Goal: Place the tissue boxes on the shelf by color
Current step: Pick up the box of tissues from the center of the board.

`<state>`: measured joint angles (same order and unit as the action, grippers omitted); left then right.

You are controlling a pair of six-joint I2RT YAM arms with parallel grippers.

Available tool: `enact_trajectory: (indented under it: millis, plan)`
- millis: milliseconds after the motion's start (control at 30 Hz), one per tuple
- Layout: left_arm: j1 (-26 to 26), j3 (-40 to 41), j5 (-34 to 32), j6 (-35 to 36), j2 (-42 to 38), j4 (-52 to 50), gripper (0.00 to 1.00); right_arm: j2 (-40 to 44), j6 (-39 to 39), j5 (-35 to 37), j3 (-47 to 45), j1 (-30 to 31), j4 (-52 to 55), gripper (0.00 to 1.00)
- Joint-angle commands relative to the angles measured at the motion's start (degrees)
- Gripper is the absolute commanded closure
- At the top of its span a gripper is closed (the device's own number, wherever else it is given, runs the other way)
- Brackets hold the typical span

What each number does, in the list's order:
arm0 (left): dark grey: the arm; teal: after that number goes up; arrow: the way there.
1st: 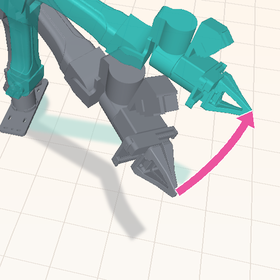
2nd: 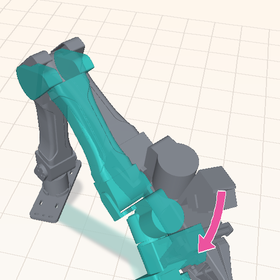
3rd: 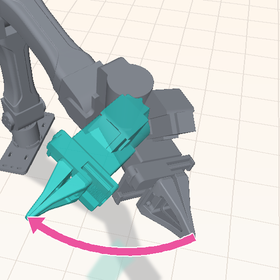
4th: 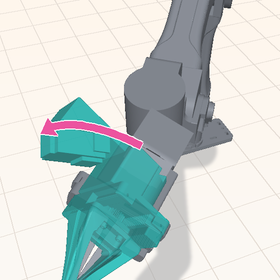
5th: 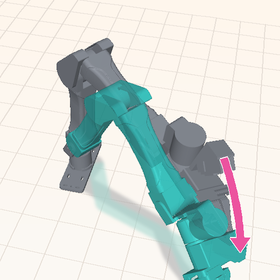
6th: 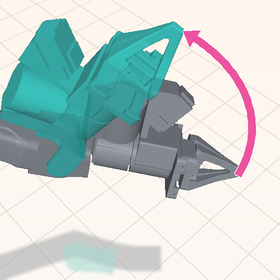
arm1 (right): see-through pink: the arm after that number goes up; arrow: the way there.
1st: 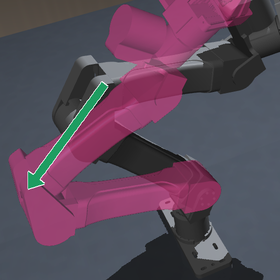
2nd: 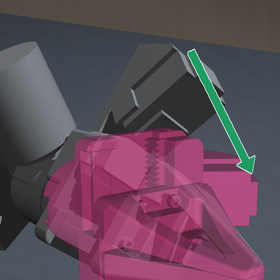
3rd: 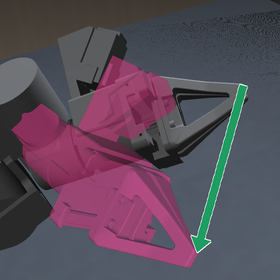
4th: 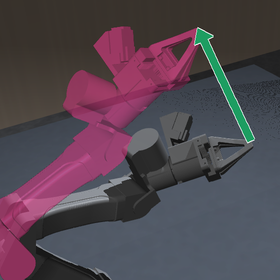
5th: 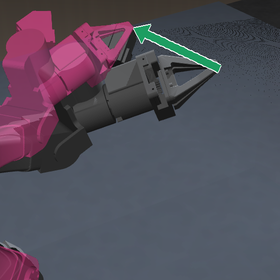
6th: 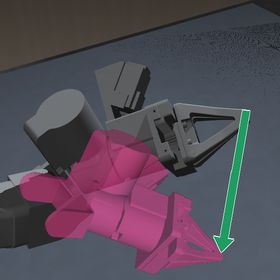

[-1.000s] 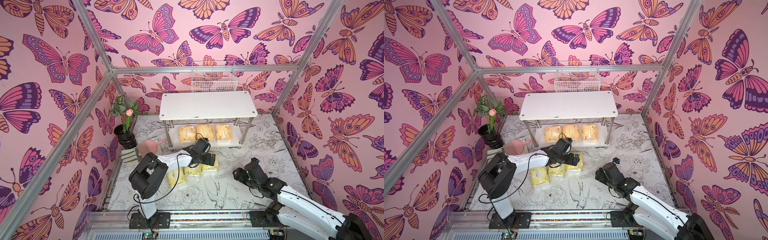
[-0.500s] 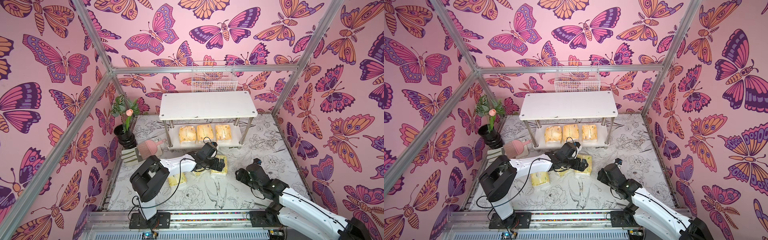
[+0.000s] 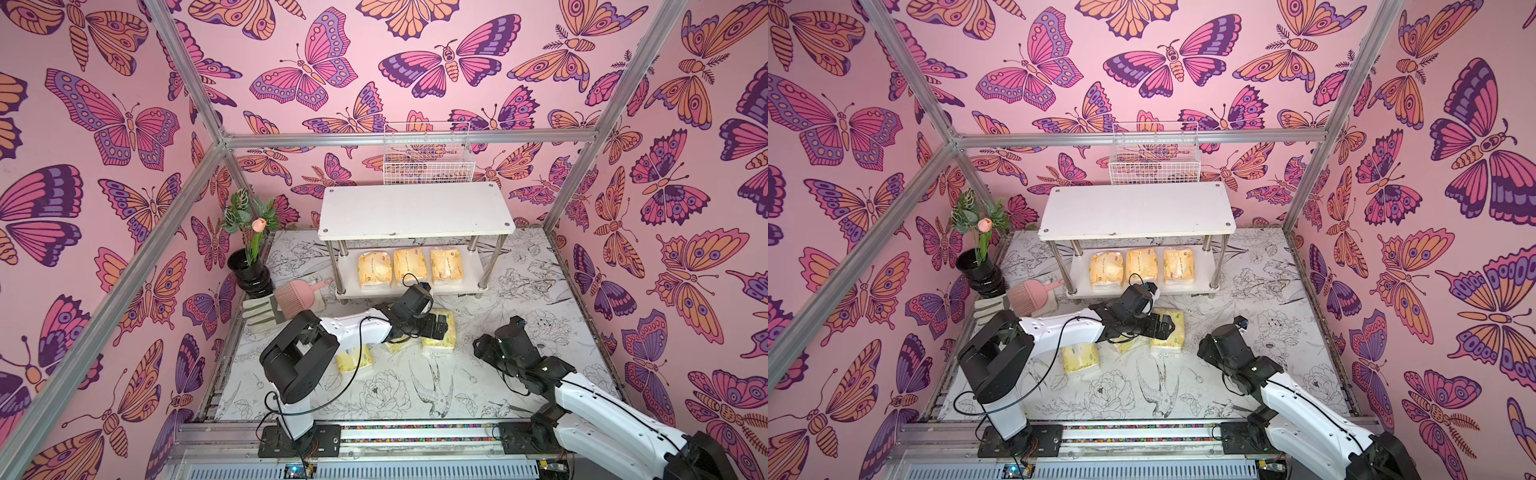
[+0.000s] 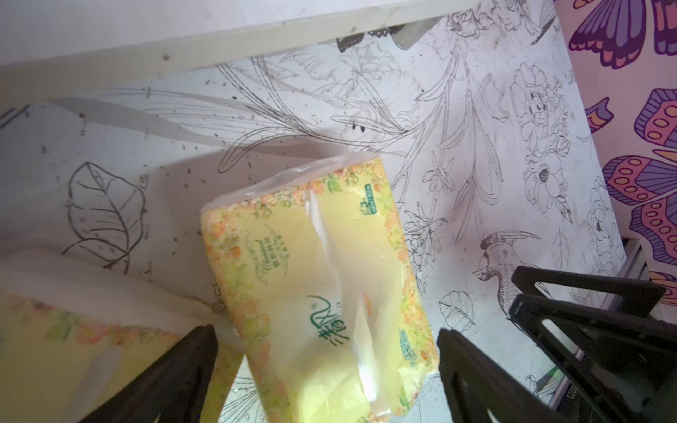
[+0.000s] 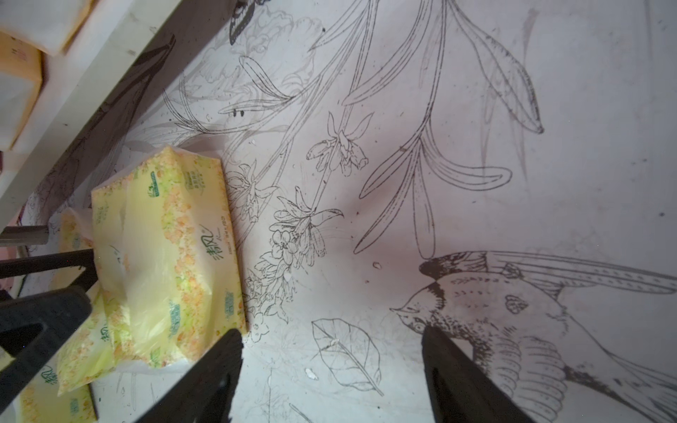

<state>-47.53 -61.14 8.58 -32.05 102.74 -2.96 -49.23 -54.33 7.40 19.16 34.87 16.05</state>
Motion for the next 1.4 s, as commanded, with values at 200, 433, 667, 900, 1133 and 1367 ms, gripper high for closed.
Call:
enact_trajectory:
  millis: [200, 433, 667, 900, 1133, 1367]
  plan:
    - [3.9, 7.4, -2.9, -1.6, -3.8, -0.3, 0.00, -0.6, 1.7, -0.8, 0.5, -1.0, -0.4, 0.20]
    - [5.8, 11.0, -2.8, -0.3, -8.7, -0.4, 0.00, -1.9, 2.3, -1.7, 1.5, -1.1, -1.7, 0.20]
    - [5.7, 6.6, 3.1, 0.8, -12.0, -1.4, 0.00, -2.3, 3.8, -4.2, 2.1, -1.2, -4.9, 0.19]
    - [5.8, 0.4, 8.4, -1.3, -7.1, -1.7, 0.00, -0.6, 4.7, -7.0, 0.6, -1.3, -9.4, 0.10]
    - [5.8, -2.8, 9.2, -2.0, -0.9, -1.6, 0.00, -3.9, 4.4, -13.7, -1.7, -2.5, -17.3, 0.02]
    - [5.8, -3.4, 9.4, -2.5, 2.3, -0.9, 0.00, -12.6, 4.4, -19.3, -2.4, -3.1, -25.6, 0.02]
